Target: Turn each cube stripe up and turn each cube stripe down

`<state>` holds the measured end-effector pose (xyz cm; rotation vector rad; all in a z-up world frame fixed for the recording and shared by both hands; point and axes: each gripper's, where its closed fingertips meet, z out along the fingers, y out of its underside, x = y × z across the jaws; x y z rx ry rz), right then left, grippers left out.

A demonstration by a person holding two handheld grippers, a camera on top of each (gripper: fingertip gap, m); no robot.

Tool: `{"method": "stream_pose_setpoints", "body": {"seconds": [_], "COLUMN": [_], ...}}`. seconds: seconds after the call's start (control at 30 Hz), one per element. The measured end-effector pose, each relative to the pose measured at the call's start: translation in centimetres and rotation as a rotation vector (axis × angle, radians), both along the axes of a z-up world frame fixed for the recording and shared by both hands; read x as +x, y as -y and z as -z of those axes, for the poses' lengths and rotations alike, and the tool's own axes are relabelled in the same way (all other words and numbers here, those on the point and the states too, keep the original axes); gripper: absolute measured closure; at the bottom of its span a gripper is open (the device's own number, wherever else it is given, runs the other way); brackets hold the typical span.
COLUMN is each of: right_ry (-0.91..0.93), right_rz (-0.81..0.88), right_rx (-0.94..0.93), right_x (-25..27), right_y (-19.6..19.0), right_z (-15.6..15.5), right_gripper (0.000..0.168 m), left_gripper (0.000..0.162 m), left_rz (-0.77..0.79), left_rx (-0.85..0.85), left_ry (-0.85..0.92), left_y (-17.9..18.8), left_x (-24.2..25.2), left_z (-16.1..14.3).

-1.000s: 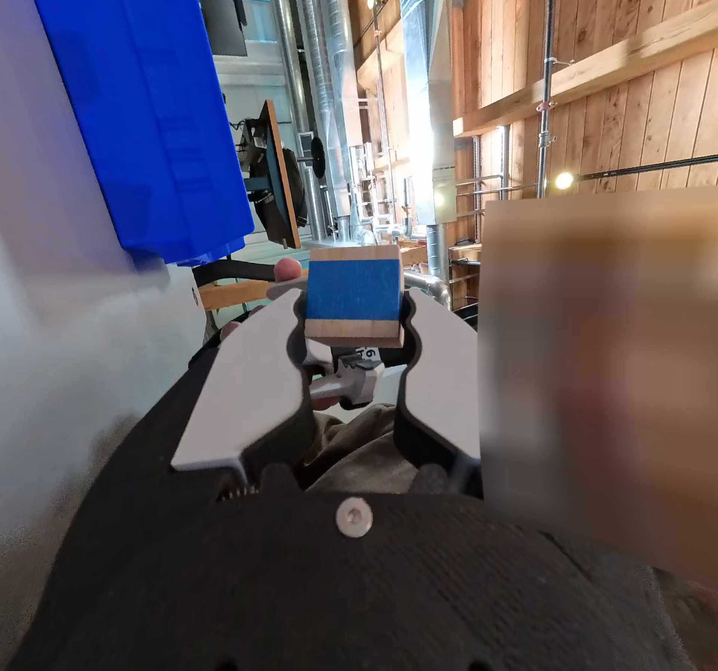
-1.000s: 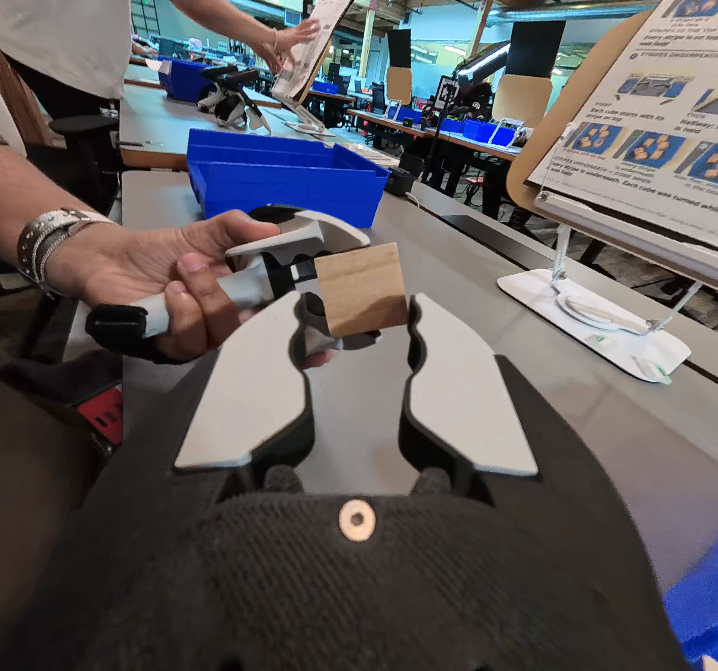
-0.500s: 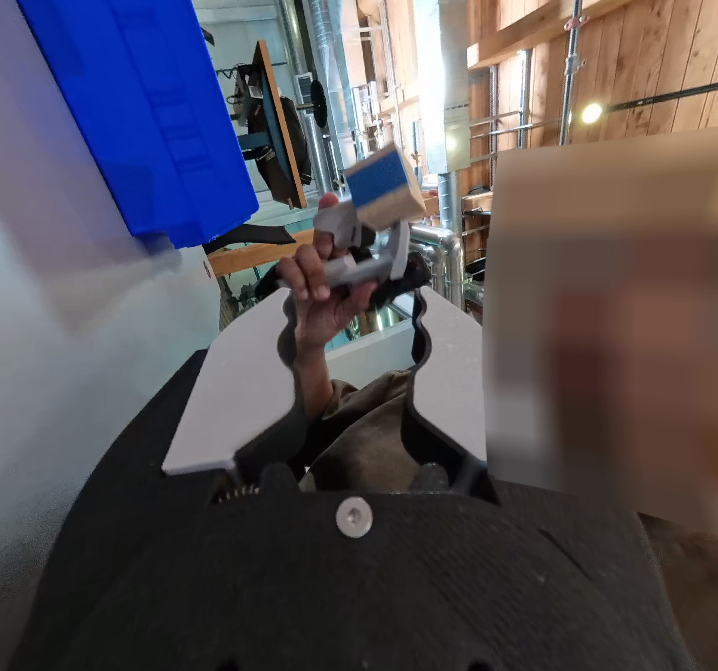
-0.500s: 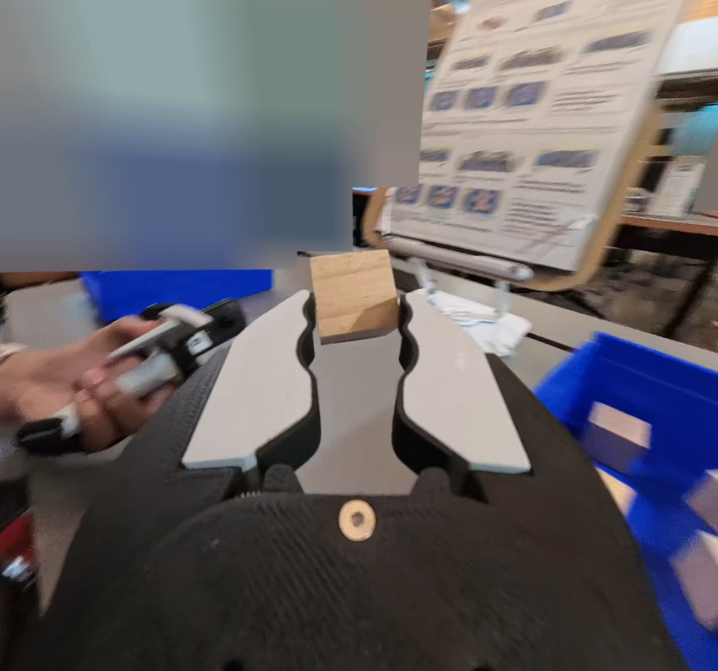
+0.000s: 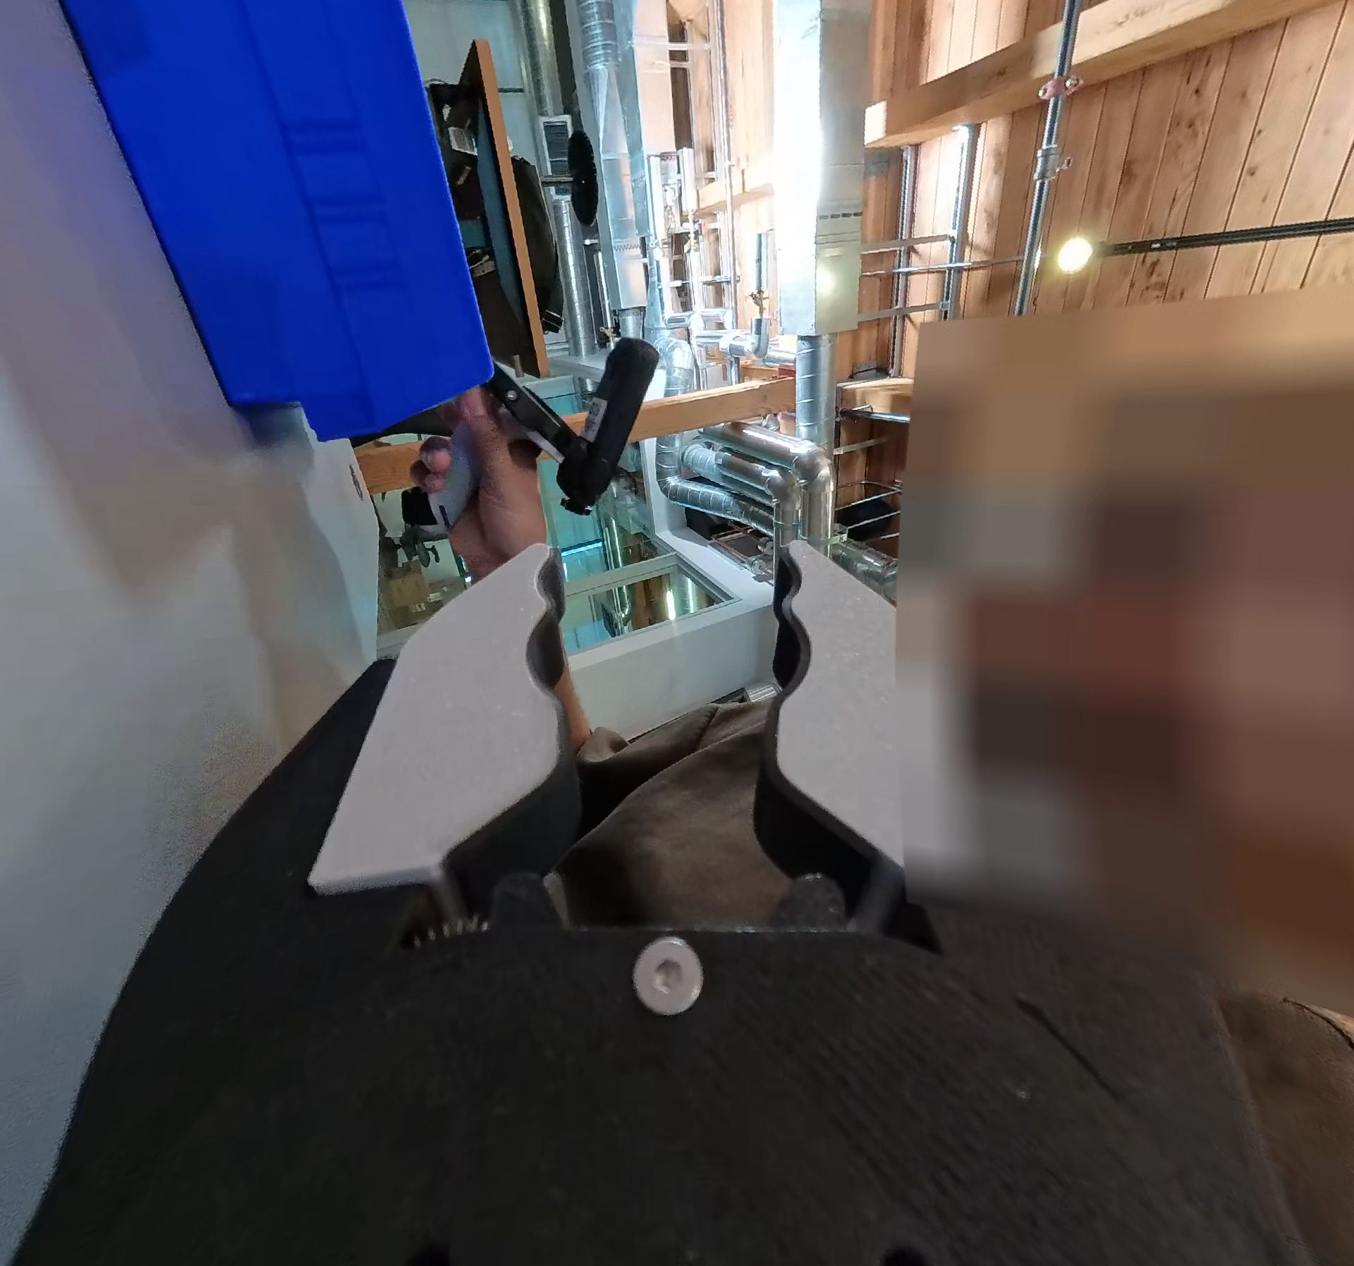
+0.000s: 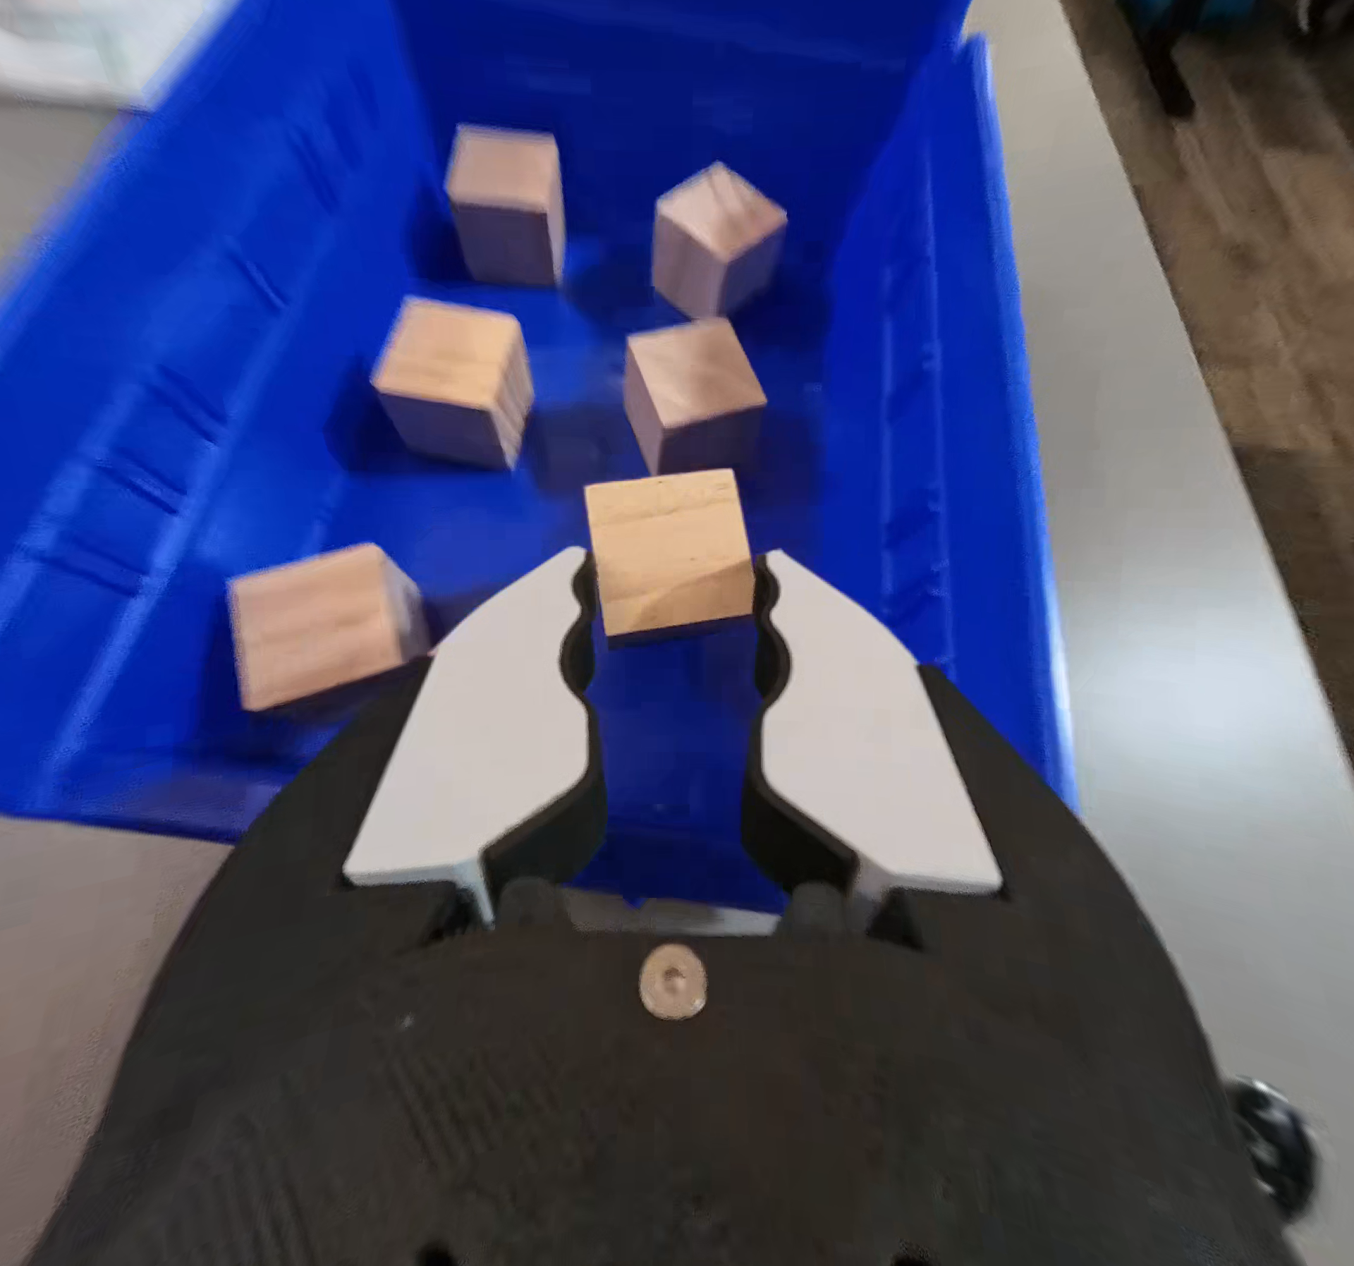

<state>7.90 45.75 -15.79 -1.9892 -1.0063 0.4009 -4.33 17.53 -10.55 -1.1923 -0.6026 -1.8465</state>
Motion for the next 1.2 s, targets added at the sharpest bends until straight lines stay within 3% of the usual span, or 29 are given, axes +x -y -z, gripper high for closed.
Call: {"method": "stream_pose_setpoints", "body": {"seconds": [0.43,0.67,0.73,0.83,0.93,1.1,1.2], "right_ry": [0.099,0.156,0.122,-0.065,-0.204,-0.331,-0.33], "right_rz": [-0.015,-0.045,-0.064,-0.133,-0.079,-0.056,0.044], "right_rx": [-0.26,-0.202,-0.151,0.04,0.239,0.405,0.577], "right_x": [0.2,0.5,0.2,-0.8,0.3,1.2,2.5], "right_y": [0.0,0.4,0.4,0.3,-0.6,-0.5,-1.6], "right_z": [2.3,2.0,0.9,-3.9,-8.0,-9.3,-10.1], "right_gripper": [0.125,0.117,0.115,0.112,0.112,0.112,0.119], "left_gripper": [0.109,0.11,0.11,0.11,0.112,0.108,0.093], "left_rz": [0.008,0.019,0.022,0.019,0.012,0.027,-0.027], "left_rx": [-0.02,-0.03,-0.028,-0.024,-0.013,-0.004,-0.032], "left_ry": [0.037,0.036,0.033,0.031,0.03,-0.108,-0.343], "left_y": [-0.2,-0.4,-0.4,-0.3,-0.2,0.1,-0.1], "left_x": [-0.5,-0.4,-0.3,-0.4,-0.5,0.5,0.6], "left_z": [0.8,1.2,1.1,1.0,0.8,0.9,1.7]}}
